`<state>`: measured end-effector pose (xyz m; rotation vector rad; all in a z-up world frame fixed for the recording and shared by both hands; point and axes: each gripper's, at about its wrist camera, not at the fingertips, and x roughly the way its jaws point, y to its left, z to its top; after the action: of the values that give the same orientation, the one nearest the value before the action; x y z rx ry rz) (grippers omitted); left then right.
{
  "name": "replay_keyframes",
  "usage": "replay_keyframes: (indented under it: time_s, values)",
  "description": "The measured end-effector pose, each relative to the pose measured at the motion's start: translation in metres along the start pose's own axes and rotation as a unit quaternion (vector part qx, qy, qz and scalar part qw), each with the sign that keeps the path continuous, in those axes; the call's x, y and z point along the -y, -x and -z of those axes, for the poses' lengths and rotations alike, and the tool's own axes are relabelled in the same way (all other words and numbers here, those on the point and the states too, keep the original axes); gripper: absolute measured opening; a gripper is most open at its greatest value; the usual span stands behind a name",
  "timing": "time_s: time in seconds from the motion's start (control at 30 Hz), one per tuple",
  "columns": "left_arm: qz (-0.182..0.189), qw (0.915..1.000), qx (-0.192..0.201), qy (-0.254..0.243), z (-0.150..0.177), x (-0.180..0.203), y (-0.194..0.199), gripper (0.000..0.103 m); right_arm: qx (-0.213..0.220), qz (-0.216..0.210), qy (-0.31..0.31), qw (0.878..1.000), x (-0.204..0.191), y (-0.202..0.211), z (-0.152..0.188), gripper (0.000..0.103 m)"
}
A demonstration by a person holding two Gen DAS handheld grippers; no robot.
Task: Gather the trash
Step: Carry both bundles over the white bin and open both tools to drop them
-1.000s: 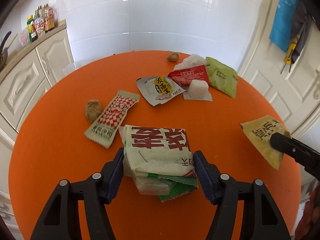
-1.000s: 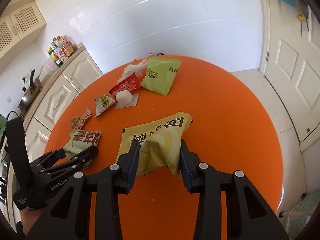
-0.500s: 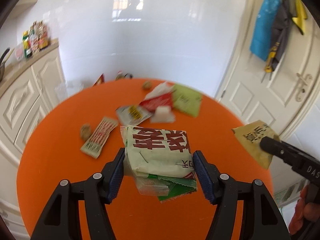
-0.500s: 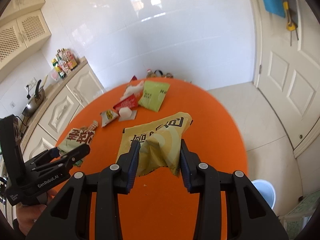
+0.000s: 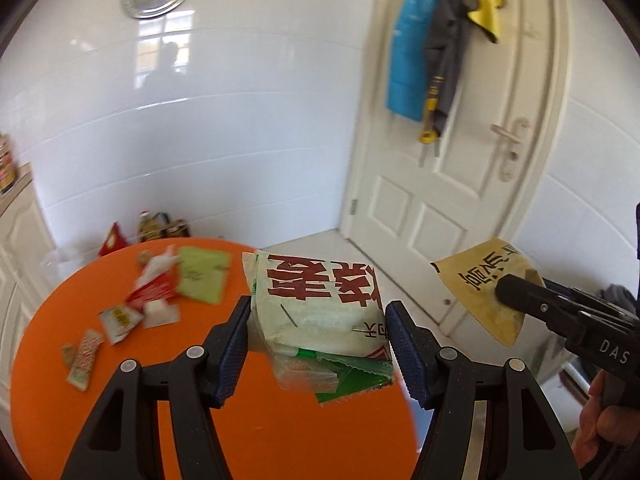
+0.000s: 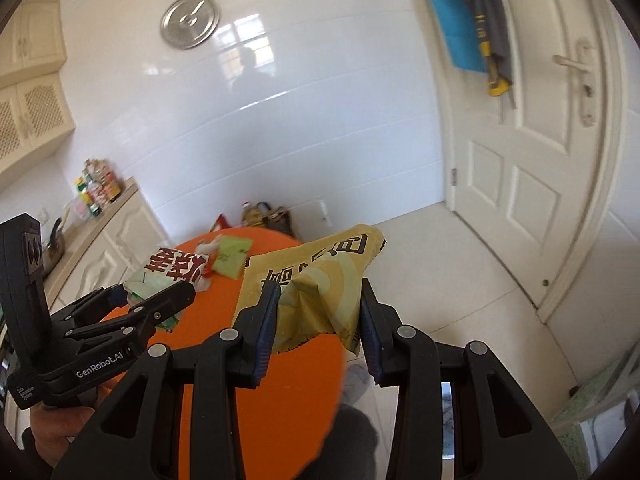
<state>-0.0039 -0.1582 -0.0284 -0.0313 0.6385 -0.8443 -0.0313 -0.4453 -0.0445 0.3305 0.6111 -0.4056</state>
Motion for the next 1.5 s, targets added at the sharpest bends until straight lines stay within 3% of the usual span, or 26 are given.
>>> replay_keyframes:
  time_s: [0.23,0.47,0.73,0.93,1.07,1.17,1.2,1.3,1.37,1.43,1.5]
  values:
    - [0.068,0.9962,-0.024,-0.049,-0.008,0.073,-0.039,0.061,0.006,0.073,-0.053,0.996,0.083,0.036,0.017,0.038]
    - [0.114,0.9857,-0.091,-0.085,-0.007,0.125,-0.109,0.061,-0.029,0.121,-0.113,0.986,0.161,0.033,0.053,0.038]
    - [0.123,0.9706,-0.184,-0.095,-0.012,0.15,-0.2,0.061,-0.087,0.14,-0.166,0.972,0.22,-0.005,0.097,0.038]
    - [0.125,0.9526,-0.26,-0.095,-0.017,0.176,-0.295,0.061,-0.129,0.139,-0.196,0.962,0.247,-0.041,0.125,0.038]
    - [0.117,0.9413,-0.3,-0.101,-0.014,0.184,-0.342,0.065,-0.157,0.139,-0.21,0.955,0.267,-0.068,0.14,0.04]
    - [0.106,0.9356,-0.318,-0.112,-0.012,0.191,-0.364,0.076,-0.177,0.136,-0.226,0.948,0.281,-0.087,0.154,0.043]
    - [0.098,0.9364,-0.317,-0.114,-0.014,0.191,-0.37,0.082,-0.186,0.134,-0.229,0.946,0.284,-0.093,0.158,0.045]
    - [0.091,0.9381,-0.314,-0.113,-0.018,0.195,-0.376,0.084,-0.187,0.128,-0.243,0.943,0.291,-0.101,0.166,0.071]
    - [0.084,0.9411,-0.307,-0.115,-0.02,0.199,-0.379,0.085,-0.184,0.133,-0.247,0.942,0.292,-0.102,0.168,0.095]
    - [0.077,0.9447,-0.296,-0.119,-0.022,0.199,-0.375,0.086,-0.175,0.138,-0.252,0.942,0.292,-0.099,0.168,0.103]
    - [0.072,0.9492,-0.282,-0.121,-0.025,0.201,-0.37,0.088,-0.171,0.148,-0.258,0.939,0.291,-0.096,0.167,0.103]
